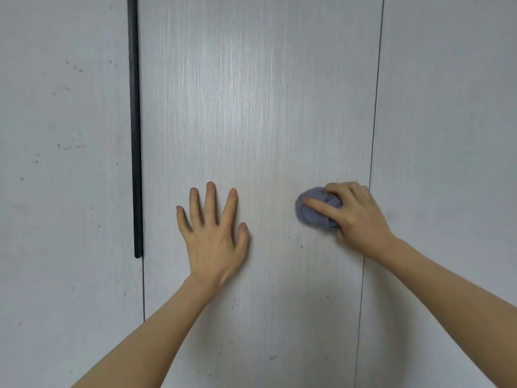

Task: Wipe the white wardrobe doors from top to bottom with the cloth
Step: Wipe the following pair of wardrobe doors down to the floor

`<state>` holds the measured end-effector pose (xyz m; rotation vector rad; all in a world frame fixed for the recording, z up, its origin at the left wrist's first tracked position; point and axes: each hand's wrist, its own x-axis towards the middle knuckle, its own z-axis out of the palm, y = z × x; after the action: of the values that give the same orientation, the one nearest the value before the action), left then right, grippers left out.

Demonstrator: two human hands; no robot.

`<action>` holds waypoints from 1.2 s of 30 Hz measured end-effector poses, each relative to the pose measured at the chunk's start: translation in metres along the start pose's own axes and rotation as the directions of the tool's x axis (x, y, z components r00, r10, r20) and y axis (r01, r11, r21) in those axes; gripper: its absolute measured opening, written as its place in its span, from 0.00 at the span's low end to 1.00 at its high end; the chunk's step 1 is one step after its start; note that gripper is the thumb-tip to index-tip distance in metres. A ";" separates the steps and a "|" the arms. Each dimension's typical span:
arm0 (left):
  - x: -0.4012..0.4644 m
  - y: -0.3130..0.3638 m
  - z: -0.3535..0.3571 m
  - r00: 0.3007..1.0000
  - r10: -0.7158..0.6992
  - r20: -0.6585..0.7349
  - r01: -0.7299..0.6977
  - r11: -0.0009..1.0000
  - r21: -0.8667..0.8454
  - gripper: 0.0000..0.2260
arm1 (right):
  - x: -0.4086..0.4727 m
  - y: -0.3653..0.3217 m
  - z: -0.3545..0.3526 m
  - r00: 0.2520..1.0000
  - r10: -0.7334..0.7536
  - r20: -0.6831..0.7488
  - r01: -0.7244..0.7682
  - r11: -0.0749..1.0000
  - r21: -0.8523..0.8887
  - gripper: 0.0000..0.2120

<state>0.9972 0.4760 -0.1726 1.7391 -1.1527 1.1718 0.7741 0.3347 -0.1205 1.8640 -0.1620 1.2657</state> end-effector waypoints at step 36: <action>-0.055 -0.022 0.002 0.951 0.282 0.123 -0.294 0.951 0.094 0.23 | -0.034 -0.092 0.026 0.831 0.531 -0.165 -0.510 0.846 0.153 0.29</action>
<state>1.0083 0.4963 -0.2267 1.7769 -1.4715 1.3503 0.8248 0.3625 -0.2037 1.8248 -0.5365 1.8601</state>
